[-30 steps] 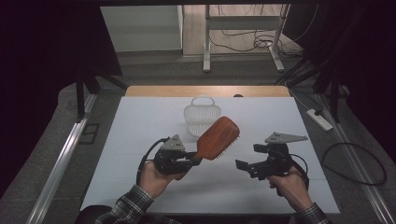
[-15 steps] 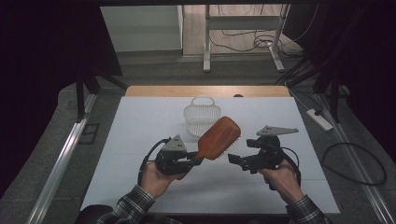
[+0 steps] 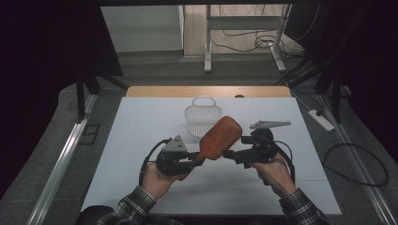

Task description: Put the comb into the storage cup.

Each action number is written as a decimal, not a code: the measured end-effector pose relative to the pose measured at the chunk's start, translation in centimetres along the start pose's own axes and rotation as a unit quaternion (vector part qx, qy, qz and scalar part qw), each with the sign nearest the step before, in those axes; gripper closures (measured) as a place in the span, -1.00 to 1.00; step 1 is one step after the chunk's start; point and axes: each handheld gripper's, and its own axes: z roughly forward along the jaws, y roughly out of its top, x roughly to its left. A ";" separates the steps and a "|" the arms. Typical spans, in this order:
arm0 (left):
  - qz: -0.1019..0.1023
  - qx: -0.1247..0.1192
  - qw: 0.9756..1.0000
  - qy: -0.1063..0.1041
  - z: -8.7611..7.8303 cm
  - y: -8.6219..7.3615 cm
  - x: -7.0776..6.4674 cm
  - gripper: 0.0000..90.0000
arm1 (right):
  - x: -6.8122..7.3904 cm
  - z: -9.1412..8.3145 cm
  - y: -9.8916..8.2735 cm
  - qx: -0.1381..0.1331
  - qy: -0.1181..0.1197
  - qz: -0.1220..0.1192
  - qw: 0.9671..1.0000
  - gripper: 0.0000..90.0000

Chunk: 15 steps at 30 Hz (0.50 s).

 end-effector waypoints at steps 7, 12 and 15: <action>0.003 -0.004 1.000 0.004 -0.1 0.0 0.0 0.61 | 0.0 1.0 0.8 0.006 0.002 0.001 1.000 -1.00; 0.002 -0.006 1.000 0.004 -0.1 0.0 -0.1 0.61 | -0.1 1.4 1.2 0.002 0.004 0.011 1.000 -1.00; 0.002 -0.009 1.000 0.005 -0.1 0.0 -0.1 0.61 | -0.2 2.0 1.5 0.003 0.005 0.018 1.000 -1.00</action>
